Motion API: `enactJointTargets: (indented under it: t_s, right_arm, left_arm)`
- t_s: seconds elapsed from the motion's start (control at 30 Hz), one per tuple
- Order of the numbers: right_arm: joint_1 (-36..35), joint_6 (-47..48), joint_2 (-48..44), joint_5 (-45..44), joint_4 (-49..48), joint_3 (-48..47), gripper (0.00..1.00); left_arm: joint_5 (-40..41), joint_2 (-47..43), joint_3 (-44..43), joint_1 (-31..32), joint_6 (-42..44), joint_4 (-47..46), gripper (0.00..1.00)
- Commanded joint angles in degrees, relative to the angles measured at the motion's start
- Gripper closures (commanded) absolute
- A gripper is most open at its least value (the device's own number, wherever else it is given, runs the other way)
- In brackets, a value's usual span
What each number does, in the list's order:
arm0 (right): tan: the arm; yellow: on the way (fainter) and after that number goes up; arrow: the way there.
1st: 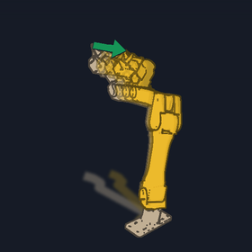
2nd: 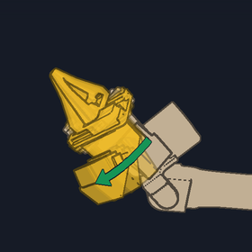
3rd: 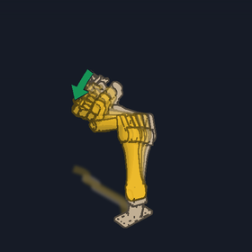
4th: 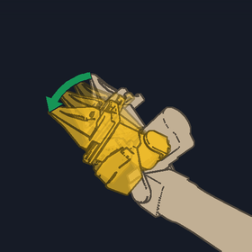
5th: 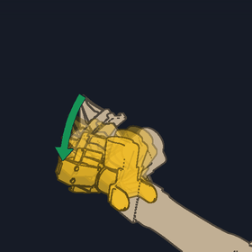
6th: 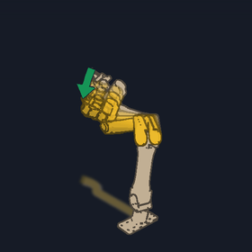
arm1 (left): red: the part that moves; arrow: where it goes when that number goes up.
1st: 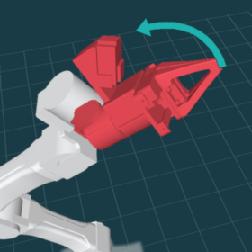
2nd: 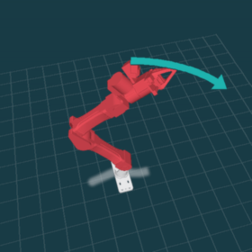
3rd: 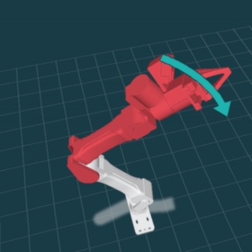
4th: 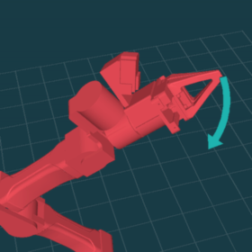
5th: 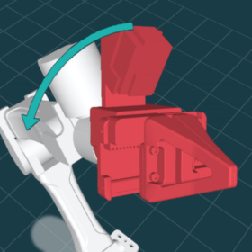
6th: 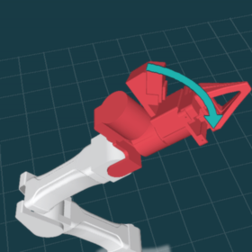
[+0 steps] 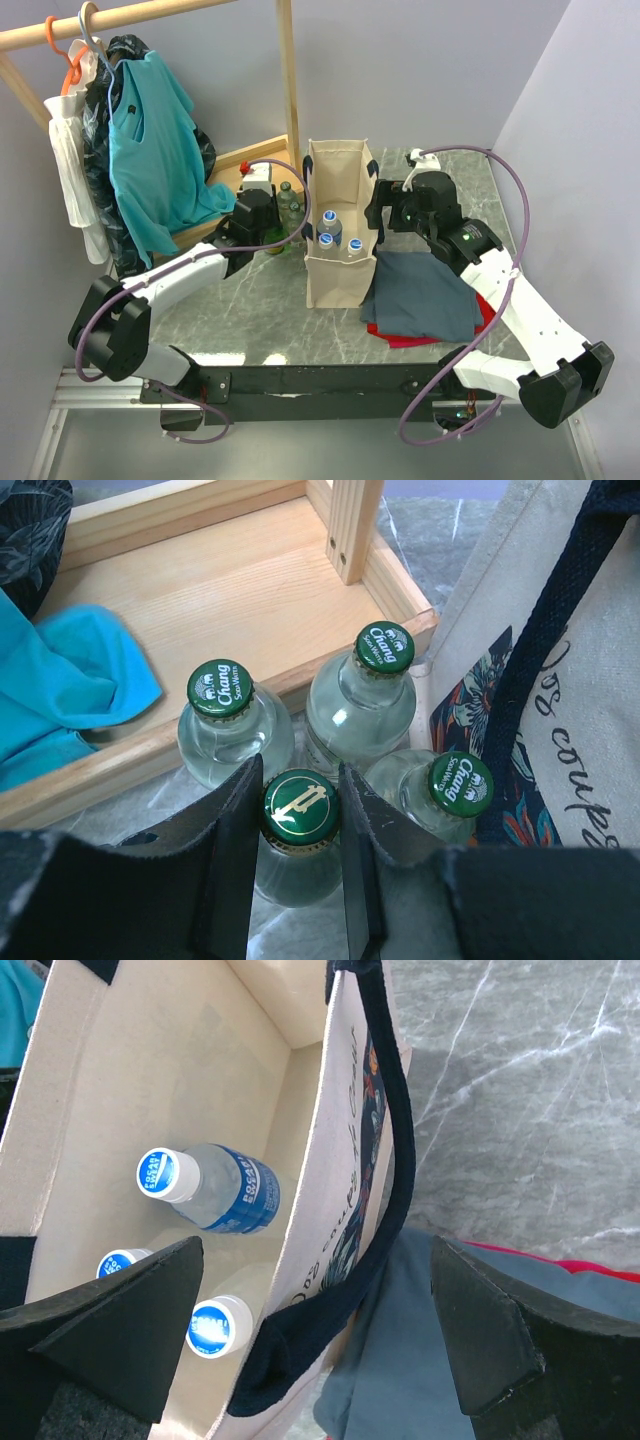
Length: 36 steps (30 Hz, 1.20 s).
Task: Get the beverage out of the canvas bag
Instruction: Place the drink at the center of the board.
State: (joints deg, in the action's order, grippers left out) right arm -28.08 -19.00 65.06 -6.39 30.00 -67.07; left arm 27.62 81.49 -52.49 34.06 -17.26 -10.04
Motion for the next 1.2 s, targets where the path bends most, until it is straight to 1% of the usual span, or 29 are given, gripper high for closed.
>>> enactJointTargets:
  t_s: [0.0, 0.03, 0.17, 0.2, 0.23, 0.43, 0.53, 0.63, 0.73, 0.77, 0.8, 0.83, 0.97, 1.0, 1.03, 1.1, 1.13, 1.17]
  right_arm:
    - [0.48, 0.64, -1.25, -0.64, -1.7, -0.17, 0.0]
    - [0.39, 0.64, -1.25, -0.73, -1.61, -0.08, 0.0]
    - [0.39, 0.55, -1.6, -0.55, -1.79, 0.1, 0.0]
    - [0.39, 0.55, -1.43, -0.46, -1.79, 0.01, 0.0]
    - [0.39, 0.55, -1.42, -0.55, -1.79, -0.08, 0.0]
    - [0.48, 0.46, -1.16, -0.02, -1.87, -0.26, 0.0]
    - [0.39, 0.46, -1.07, 0.15, -1.96, -0.34, 0.0]
    - [0.39, 0.2, -1.07, 0.33, -2.05, -0.34, 0.0]
    - [0.39, 0.2, -1.07, 0.59, -2.05, -0.26, 0.0]
    - [0.39, 0.2, -1.25, 0.59, -1.96, -0.43, 0.0]
    - [0.39, 0.2, -1.25, 0.51, -1.96, -0.34, 0.0]
    - [0.39, 0.2, -1.34, 0.5, -2.05, -0.26, 0.0]
    - [0.48, 0.2, -1.51, 0.59, -2.05, -0.26, 0.0]
    - [0.39, 0.11, -1.51, 0.59, -2.05, -0.17, 0.0]
    - [0.39, 0.11, -1.43, 0.59, -2.05, -0.17, 0.0]
    - [0.48, 0.02, -1.42, 0.5, -2.05, -0.08, 0.0]
    - [0.39, 0.02, -1.6, 0.42, -1.88, -0.08, 0.0]
    - [0.39, -0.07, -1.69, 0.33, -1.96, -0.08, 0.0]
  left_arm:
    - [2.0, -1.78, -1.74, 0.48, -1.29, -9.12, 0.97]
    - [2.0, -1.78, -1.65, 0.65, -1.29, -9.03, 0.95]
    - [2.79, -1.95, -1.3, 0.92, -1.29, -9.12, 0.94]
    - [2.97, -2.04, -1.3, 1.0, -1.29, -9.03, 0.91]
    - [2.97, -2.13, -1.21, 1.18, -1.2, -9.12, 0.84]
    - [3.23, -2.48, -0.42, 1.44, -1.64, -8.41, 0.85]
    - [3.76, -3.01, 0.19, 1.62, -1.99, -8.5, 0.82]
    - [4.11, -3.18, 0.37, 1.71, -1.99, -8.41, 0.82]
    - [4.38, -3.27, 0.46, 1.88, -1.9, -8.33, 0.78]
    - [4.29, -3.36, 0.37, 1.88, -1.9, -8.33, 0.76]
    - [4.29, -3.53, 0.54, 1.97, -1.9, -8.33, 0.72]
    - [4.2, -3.53, 0.46, 2.06, -1.82, -8.33, 0.57]
    - [4.11, -3.62, 0.63, 2.32, -1.29, -8.41, 0.54]
    - [4.2, -3.8, 0.63, 2.41, -1.38, -8.33, 0.5]
    - [4.29, -3.71, 0.55, 2.5, -1.38, -8.24, 0.4]
    - [4.02, -3.97, 0.63, 2.59, -1.38, -8.24, 0.44]
    - [4.02, -3.89, 0.72, 2.59, -1.38, -8.24, 0.38]
    - [4.11, -3.8, 0.72, 2.59, -1.46, -8.06, 0.35]
